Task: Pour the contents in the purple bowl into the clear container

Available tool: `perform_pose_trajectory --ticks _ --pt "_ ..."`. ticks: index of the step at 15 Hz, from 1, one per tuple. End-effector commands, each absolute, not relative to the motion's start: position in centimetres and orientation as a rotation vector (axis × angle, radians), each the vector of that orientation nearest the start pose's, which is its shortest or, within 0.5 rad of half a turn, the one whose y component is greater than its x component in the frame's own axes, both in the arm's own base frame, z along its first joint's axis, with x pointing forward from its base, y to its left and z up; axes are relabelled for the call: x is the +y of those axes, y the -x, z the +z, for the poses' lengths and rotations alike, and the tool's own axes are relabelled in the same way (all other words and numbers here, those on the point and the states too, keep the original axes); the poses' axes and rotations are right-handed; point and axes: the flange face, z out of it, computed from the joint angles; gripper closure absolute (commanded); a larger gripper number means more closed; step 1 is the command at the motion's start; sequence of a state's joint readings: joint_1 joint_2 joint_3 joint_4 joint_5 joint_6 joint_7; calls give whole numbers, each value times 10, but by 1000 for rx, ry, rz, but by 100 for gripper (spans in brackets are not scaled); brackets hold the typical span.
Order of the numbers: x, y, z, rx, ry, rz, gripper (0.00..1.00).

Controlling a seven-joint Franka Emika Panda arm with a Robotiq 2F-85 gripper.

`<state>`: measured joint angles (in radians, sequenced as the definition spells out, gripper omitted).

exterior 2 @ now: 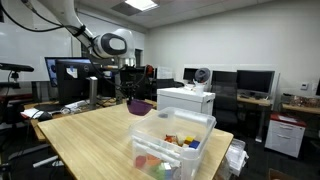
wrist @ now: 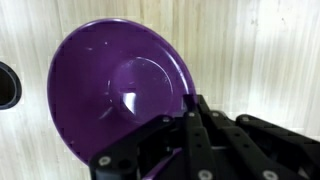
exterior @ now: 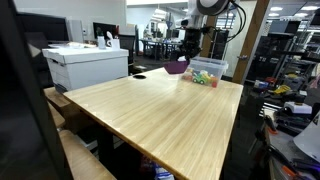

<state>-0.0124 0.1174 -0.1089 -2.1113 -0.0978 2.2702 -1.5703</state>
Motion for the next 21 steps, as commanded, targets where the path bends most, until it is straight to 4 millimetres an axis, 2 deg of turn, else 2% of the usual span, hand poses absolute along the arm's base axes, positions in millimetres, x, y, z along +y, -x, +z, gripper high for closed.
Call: perform_pose_trajectory --ticks 1,6,7,15,18,19,21 --pt "-76 -575 353 -2299 2310 91 99" --pt "-80 -583 329 -2348 2296 109 99" --pt "-83 -585 318 -2363 2302 101 99" --pt "-91 -589 280 -2380 2316 76 99" --pt "-91 -589 276 -2367 2308 71 99" --pt "-90 -587 279 -2365 2297 81 71" --pt "-88 -582 293 -2350 2300 97 67"
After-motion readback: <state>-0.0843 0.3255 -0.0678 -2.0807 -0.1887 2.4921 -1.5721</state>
